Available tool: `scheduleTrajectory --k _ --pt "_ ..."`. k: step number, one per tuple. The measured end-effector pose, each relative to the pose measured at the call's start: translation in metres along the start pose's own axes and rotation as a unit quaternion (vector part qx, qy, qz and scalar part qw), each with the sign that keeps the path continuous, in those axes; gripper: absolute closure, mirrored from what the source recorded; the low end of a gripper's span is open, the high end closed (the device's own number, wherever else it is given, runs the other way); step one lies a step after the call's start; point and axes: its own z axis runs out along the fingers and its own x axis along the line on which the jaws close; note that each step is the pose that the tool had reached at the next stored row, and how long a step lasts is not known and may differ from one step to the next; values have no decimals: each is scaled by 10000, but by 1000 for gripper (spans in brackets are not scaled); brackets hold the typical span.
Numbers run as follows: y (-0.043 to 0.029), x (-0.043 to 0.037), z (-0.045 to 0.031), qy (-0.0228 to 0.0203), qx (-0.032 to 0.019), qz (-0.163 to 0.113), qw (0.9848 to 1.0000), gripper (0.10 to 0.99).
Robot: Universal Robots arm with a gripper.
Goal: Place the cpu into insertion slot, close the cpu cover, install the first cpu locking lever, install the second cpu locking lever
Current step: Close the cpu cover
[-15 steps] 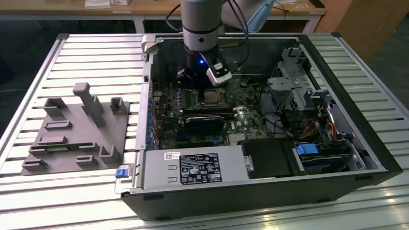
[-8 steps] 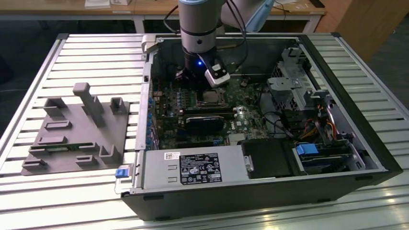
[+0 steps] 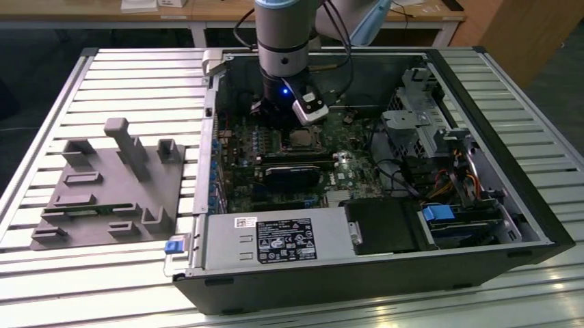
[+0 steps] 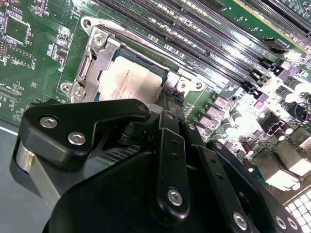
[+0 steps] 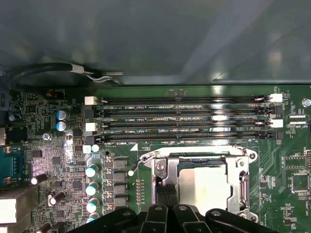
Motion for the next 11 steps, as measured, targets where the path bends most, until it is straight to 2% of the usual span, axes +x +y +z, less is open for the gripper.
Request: scheduleTrajectory --k 8,11 --pt "2 -26 -1 0 0 0 10000 984" --pt "2 -28 -35 -1 -1 0 10000 984"
